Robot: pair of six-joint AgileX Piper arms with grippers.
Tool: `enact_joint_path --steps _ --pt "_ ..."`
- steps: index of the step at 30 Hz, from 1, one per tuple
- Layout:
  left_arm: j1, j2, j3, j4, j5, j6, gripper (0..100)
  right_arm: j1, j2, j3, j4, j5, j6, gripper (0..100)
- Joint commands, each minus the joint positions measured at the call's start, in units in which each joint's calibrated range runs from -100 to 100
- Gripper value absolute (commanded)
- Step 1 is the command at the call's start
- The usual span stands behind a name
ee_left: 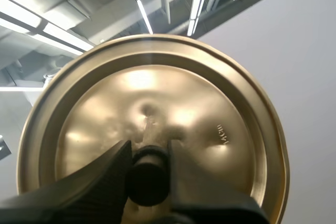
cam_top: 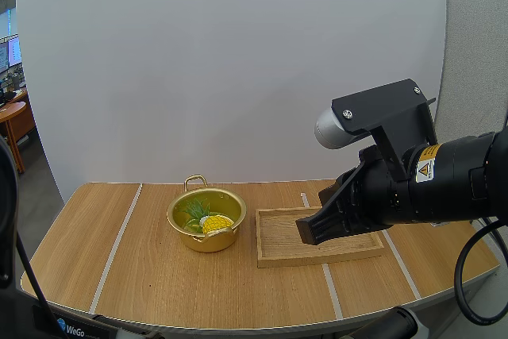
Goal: Open the pot, put the pineapple inside, and close it
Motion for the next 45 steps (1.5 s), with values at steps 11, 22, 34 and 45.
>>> enact_joint_path --steps 11,22,34,45 --pt "-0.11 0.1 2.2 1.9 12.8 -0.2 0 -0.3 -0.6 -0.1 -0.3 0.0 0.2 0" --pt "-0.11 -5.5 21.8 0.7 12.8 2.1 0 -0.3 -0.6 -0.1 -0.3 0.0 0.2 0" --pt "-0.11 -8.2 47.5 -4.8 12.8 5.1 0 -0.3 -0.6 -0.1 -0.3 0.0 0.2 0" --pt "-0.11 -7.9 65.7 -10.2 12.8 7.7 0 -0.3 -0.6 -0.1 -0.3 0.0 0.2 0"
